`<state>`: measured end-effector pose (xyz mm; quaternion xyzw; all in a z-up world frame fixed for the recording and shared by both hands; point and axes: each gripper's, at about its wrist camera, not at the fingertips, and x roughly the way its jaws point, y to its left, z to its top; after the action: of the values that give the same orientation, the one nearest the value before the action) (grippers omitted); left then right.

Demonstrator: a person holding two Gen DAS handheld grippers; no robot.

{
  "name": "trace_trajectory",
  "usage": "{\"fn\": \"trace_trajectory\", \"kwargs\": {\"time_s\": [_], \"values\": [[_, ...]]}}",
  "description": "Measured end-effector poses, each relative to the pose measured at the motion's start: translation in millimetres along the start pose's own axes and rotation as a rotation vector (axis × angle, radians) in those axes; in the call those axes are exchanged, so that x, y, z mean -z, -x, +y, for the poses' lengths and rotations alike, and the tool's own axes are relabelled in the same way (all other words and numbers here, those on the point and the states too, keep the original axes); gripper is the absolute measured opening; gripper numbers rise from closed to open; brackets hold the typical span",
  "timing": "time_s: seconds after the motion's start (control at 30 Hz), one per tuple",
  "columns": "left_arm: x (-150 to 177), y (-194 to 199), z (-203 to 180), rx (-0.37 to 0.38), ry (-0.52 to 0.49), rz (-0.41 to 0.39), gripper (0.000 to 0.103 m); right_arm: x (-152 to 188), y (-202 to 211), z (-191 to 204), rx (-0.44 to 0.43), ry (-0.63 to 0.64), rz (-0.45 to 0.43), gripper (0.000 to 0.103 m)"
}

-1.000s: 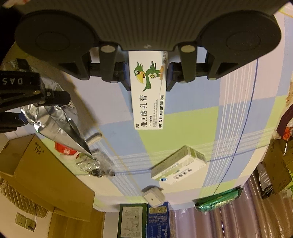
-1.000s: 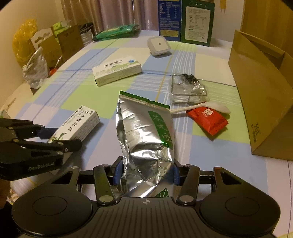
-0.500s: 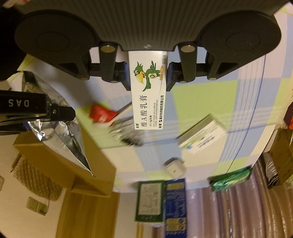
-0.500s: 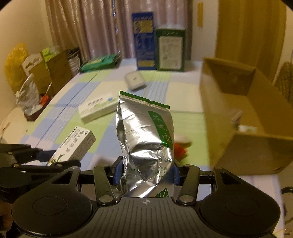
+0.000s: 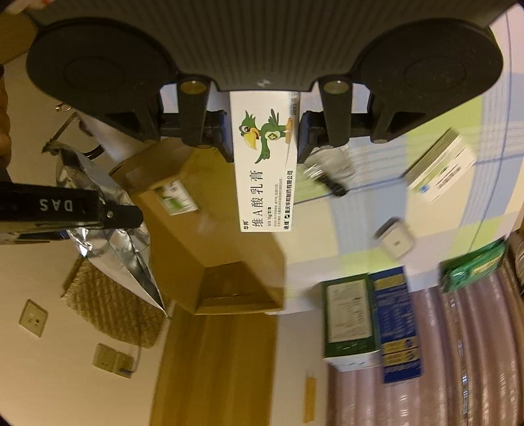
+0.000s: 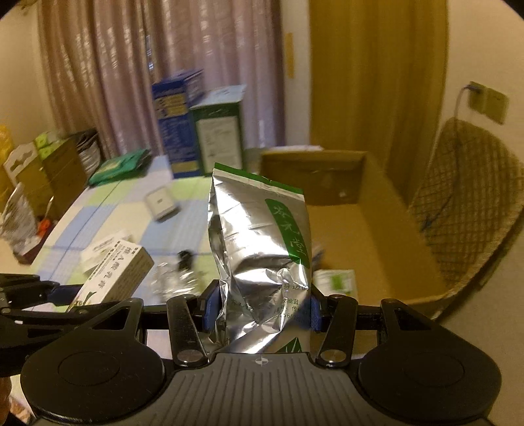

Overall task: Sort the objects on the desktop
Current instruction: 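Carry ointment box and foil bag into the cardboard box and release both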

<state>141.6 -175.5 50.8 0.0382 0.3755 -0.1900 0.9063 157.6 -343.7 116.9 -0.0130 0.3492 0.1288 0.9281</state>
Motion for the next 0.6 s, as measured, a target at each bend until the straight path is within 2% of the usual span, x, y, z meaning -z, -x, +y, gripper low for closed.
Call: {"fn": "trace_trajectory", "kwargs": {"time_s": [0.3, 0.6], "values": [[-41, -37, -44, 0.061, -0.019, -0.007, 0.033, -29, -10, -64, 0.05, -0.03, 0.008, 0.049], [-69, -72, -56, 0.083, -0.001, -0.013, 0.033, -46, -38, -90, 0.064, -0.032, 0.029, 0.049]]}}
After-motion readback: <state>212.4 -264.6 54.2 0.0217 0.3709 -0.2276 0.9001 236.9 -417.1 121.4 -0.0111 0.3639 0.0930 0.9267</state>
